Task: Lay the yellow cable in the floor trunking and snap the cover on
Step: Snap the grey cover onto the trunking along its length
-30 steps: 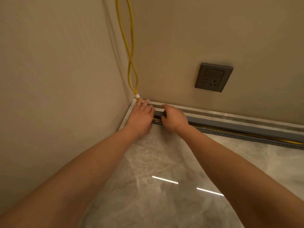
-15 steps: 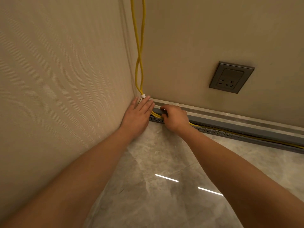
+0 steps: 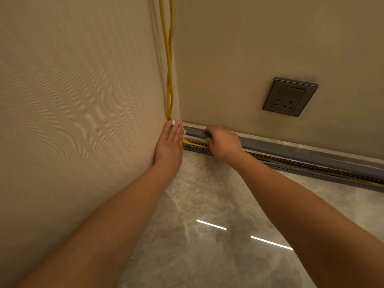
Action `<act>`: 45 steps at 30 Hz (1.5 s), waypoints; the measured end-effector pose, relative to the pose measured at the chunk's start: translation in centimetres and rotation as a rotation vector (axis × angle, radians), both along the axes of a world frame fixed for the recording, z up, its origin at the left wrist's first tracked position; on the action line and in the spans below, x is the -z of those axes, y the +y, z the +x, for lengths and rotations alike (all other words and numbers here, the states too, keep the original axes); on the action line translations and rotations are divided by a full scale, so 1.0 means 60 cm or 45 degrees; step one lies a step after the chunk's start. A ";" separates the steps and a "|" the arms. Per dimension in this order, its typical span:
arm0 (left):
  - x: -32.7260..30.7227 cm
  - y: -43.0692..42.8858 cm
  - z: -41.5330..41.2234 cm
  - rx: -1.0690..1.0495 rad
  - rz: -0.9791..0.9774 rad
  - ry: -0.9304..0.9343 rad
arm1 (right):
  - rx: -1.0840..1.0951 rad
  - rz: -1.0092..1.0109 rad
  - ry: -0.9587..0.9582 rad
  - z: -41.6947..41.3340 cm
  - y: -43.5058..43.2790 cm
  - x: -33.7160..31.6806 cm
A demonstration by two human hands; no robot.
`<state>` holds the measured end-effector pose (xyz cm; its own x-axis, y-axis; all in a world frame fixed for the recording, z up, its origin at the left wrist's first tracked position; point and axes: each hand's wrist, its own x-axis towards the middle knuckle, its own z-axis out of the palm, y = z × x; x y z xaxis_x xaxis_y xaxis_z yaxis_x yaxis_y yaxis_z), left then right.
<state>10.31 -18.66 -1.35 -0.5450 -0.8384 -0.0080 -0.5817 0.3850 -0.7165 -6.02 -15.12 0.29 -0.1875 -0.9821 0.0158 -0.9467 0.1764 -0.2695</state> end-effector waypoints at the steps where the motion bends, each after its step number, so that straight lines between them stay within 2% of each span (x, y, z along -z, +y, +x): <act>1: 0.000 -0.001 -0.001 -0.016 0.002 -0.031 | -0.017 0.016 0.005 -0.002 0.001 -0.001; 7: -0.002 -0.011 -0.007 -0.031 0.006 -0.140 | -0.068 0.064 0.017 0.000 0.014 0.004; 15: -0.003 -0.011 -0.006 -0.017 0.040 -0.095 | -0.114 0.076 0.075 -0.009 0.021 0.009; 18: -0.003 -0.011 -0.007 -0.012 0.084 -0.003 | -0.124 0.099 0.090 -0.010 0.019 0.007; 26: -0.001 -0.015 -0.015 0.184 0.301 0.533 | -0.137 0.056 0.079 -0.008 0.021 0.017; 34: 0.002 -0.009 -0.033 0.306 0.337 0.670 | -0.125 0.033 0.145 -0.001 0.008 0.014; 41: 0.027 -0.016 -0.026 0.418 0.295 0.567 | -0.207 0.014 0.258 -0.002 0.008 0.012; 45: 0.037 -0.016 -0.022 0.491 0.242 0.617 | -0.254 0.012 0.288 -0.003 0.006 0.012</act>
<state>9.00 -19.63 -3.58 -0.7859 -0.5898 0.1856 -0.6166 0.7253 -0.3061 -6.22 -14.74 -0.45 0.0162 -0.9995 0.0259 -0.9987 -0.0174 -0.0474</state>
